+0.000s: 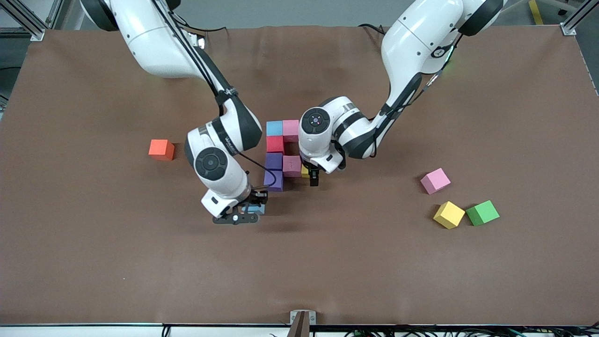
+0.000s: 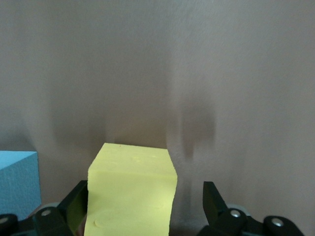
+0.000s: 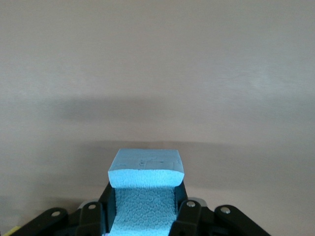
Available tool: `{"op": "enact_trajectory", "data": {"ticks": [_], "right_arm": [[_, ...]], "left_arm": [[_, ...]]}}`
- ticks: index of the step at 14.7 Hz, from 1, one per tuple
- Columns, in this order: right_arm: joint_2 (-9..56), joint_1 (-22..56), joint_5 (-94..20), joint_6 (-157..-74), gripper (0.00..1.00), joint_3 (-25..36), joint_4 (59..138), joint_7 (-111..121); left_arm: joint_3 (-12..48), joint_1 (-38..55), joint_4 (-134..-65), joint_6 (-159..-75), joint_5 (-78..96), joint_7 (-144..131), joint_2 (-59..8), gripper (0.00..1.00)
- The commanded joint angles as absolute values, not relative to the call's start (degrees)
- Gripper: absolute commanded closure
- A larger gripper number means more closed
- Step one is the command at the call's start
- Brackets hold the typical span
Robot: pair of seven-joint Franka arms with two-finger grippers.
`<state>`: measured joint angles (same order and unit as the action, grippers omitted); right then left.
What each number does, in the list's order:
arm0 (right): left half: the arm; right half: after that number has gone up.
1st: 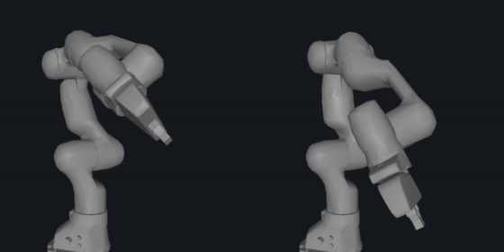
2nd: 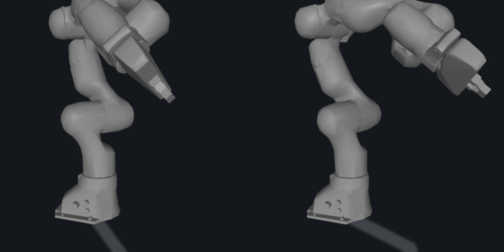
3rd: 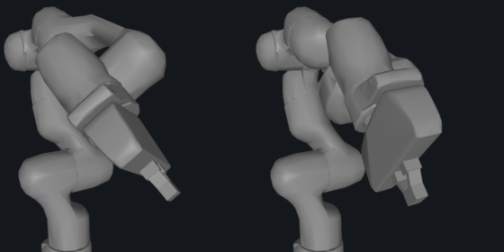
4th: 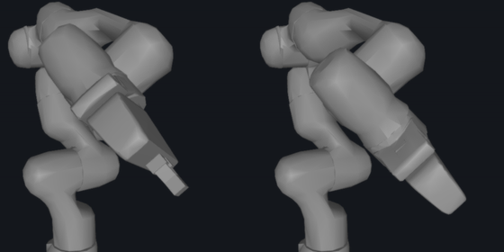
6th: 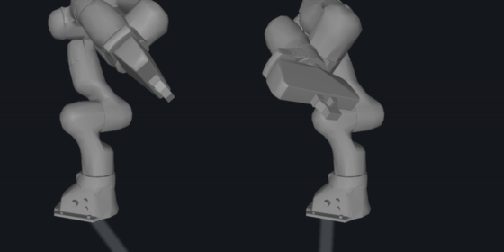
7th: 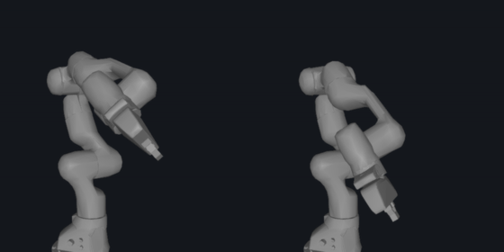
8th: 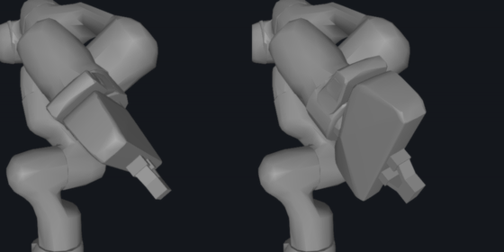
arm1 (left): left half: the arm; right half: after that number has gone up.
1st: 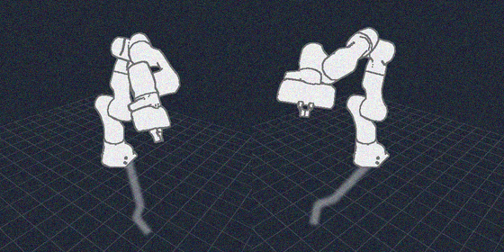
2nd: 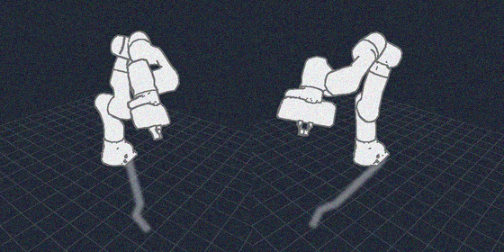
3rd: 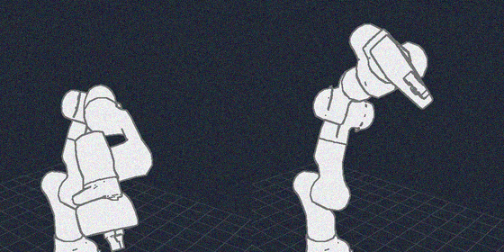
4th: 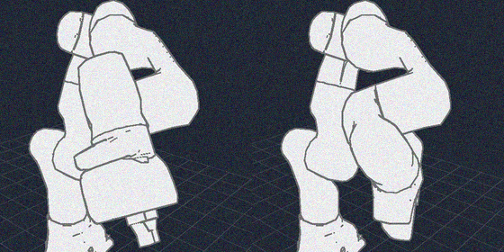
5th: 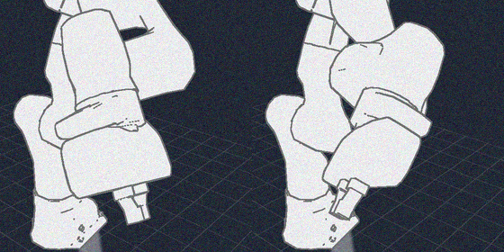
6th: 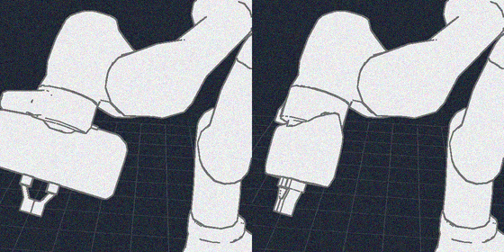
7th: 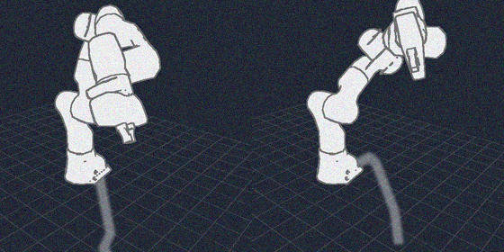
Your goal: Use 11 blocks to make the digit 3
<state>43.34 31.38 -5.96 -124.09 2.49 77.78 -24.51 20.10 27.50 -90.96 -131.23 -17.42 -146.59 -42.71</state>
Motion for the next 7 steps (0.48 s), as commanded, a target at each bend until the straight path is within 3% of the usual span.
{"op": "enact_trajectory", "data": {"ticks": [1, 7], "right_arm": [[48.8, 31.6, -7.0, -122.7, 1.0, 1.7, 70.6, -23.7], [52.4, 33.5, -6.9, -122.6, 1.0, 1.7, 67.2, -26.6]], "left_arm": [[20.5, 26.2, -92.5, -128.2, -15.0, -144.5, -38.9, 0.0], [20.6, 22.7, -95.7, -125.2, -12.7, -136.4, -33.3, 0.0]]}}
